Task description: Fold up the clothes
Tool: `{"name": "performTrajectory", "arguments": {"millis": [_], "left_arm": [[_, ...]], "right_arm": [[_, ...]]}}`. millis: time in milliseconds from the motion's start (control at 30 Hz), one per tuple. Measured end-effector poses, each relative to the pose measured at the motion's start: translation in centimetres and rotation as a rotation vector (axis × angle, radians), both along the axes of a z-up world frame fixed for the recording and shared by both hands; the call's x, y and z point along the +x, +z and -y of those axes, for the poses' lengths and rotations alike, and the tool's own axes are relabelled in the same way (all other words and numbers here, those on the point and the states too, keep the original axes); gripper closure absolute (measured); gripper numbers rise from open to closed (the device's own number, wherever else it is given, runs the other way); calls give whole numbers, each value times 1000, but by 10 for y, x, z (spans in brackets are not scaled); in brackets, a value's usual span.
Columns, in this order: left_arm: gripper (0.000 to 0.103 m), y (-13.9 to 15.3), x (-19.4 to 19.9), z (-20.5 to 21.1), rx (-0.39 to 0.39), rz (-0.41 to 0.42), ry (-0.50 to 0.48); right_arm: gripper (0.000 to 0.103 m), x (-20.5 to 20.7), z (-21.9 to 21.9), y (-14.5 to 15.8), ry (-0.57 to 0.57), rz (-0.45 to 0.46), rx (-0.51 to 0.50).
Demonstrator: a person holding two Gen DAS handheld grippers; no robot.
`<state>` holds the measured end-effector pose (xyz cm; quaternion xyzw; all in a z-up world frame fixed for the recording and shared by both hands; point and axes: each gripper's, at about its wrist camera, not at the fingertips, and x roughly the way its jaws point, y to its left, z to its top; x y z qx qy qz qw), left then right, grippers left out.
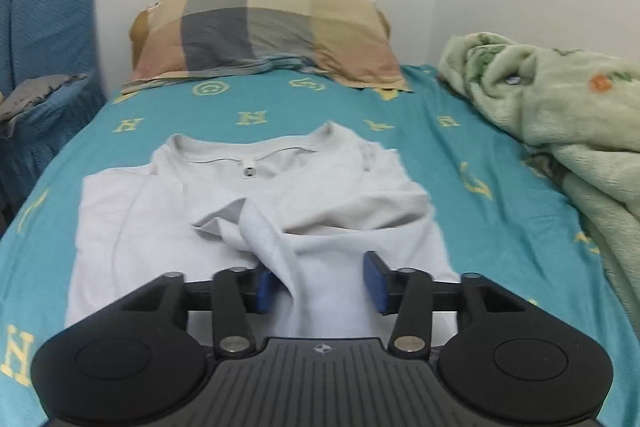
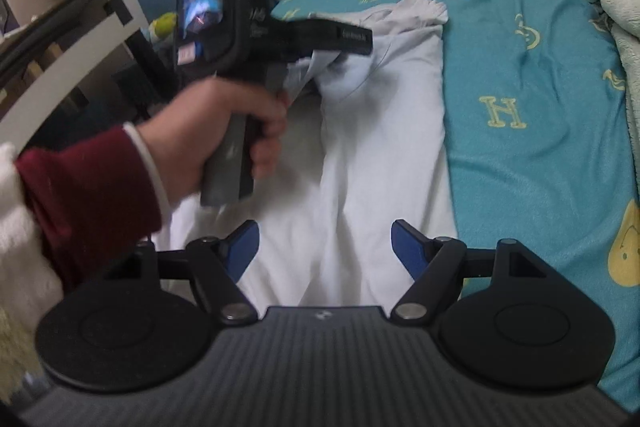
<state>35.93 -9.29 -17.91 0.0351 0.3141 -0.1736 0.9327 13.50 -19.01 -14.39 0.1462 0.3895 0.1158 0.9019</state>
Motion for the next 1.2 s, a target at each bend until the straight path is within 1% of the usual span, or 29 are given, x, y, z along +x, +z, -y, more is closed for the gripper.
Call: {"name": "performTrajectory", "arguments": {"millis": [100, 167, 200, 233, 300, 467, 533, 567, 667, 767, 800, 867, 900, 967, 1000, 1033, 1067, 1100, 1167, 1200], "left_arm": [[43, 7, -17, -7, 3, -36, -29], [39, 23, -35, -21, 2, -50, -41], [35, 31, -44, -28, 2, -56, -44], [30, 38, -57, -39, 1, -63, -38], [26, 53, -82, -60, 3, -77, -26], [24, 84, -145, -121, 93, -138, 11], [24, 87, -164, -148, 135, -193, 22], [24, 86, -172, -162, 138, -227, 27], [24, 78, -192, -199, 114, -317, 53], [25, 63, -204, -224, 115, -368, 116], [28, 58, -204, -231, 88, -394, 124], [30, 48, -204, -239, 39, -453, 117], [36, 44, -203, -238, 47, -474, 111], [54, 36, -201, -236, 65, -515, 99], [78, 33, -201, -234, 76, -534, 93], [98, 32, -203, -230, 88, -541, 85], [100, 36, -206, -226, 83, -535, 69], [98, 43, -209, -222, 71, -526, 57], [100, 57, -215, -212, 49, -509, 30], [100, 66, -217, -204, 57, -501, 11]], "right_arm": [[28, 4, 8, 0, -20, -4, 35], [28, 6, 11, 0, -26, -6, 56], [28, 6, 12, 1, -27, 0, 53], [28, 5, 12, 2, -27, 5, 51], [28, 2, 13, 4, -26, 17, 46], [28, -12, 16, 13, -24, 32, 42], [28, -19, 17, 17, -27, 26, 49], [28, -23, 17, 20, -29, 20, 57], [28, -37, 13, 29, -9, 18, 89], [28, -46, 5, 33, 16, 30, 75], [28, -47, 3, 34, 21, 33, 62], [28, -46, 1, 32, 11, 30, 37], [28, -45, 2, 31, 4, 27, 30], [28, -43, 3, 29, -10, 19, 16], [28, -42, 4, 28, -17, 16, 8], [28, -41, 5, 27, -23, 12, 3], [28, -39, 6, 26, -28, 10, 3], [28, -38, 6, 25, -30, 9, 5], [28, -37, 6, 25, -30, 14, 9], [28, -36, 6, 25, -29, 16, 10]]}}
